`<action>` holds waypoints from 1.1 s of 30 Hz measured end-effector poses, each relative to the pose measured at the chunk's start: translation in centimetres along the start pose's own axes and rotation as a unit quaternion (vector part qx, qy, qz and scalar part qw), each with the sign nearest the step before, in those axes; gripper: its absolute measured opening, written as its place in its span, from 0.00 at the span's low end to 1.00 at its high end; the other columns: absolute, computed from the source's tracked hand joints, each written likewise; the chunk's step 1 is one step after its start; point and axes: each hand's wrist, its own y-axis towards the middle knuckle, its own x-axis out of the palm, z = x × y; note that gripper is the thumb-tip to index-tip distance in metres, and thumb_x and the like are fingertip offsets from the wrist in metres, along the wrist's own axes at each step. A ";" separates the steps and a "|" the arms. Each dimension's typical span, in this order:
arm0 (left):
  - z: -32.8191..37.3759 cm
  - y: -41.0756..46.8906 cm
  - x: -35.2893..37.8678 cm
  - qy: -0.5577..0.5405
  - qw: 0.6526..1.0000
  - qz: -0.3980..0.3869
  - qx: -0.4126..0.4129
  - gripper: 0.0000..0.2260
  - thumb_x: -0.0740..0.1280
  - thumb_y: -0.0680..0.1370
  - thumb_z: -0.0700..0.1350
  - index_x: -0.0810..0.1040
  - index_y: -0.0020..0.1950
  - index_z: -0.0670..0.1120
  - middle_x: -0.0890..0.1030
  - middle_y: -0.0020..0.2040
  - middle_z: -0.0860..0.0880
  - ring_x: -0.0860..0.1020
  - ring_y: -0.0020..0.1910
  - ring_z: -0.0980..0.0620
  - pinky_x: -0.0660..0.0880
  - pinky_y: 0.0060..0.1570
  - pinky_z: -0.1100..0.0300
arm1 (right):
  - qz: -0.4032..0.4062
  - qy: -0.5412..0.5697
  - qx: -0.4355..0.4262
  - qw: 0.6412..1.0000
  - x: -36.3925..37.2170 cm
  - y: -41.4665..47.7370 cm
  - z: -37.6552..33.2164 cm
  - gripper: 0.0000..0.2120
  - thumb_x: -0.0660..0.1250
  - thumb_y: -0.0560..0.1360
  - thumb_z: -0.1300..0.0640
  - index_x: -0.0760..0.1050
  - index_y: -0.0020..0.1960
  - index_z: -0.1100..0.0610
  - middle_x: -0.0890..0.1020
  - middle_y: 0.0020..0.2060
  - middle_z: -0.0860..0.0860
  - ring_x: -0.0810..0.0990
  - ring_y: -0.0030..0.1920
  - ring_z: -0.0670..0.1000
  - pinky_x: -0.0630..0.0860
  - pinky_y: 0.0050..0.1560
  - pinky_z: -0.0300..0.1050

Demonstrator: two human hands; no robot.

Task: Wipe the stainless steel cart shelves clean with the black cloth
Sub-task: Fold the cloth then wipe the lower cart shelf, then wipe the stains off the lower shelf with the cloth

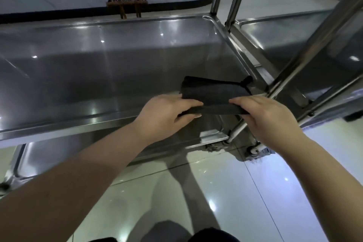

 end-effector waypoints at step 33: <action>-11.3 -6.4 26.2 0.052 0.959 -0.169 -0.221 0.20 0.58 0.83 0.50 0.66 0.75 0.53 0.68 0.75 0.52 0.60 0.76 0.52 0.51 0.76 0.55 | -0.174 0.077 0.118 0.975 30.6 -4.4 8.8 0.21 0.63 0.78 0.58 0.72 0.70 0.53 0.71 0.72 0.51 0.64 0.74 0.54 0.61 0.70 0.55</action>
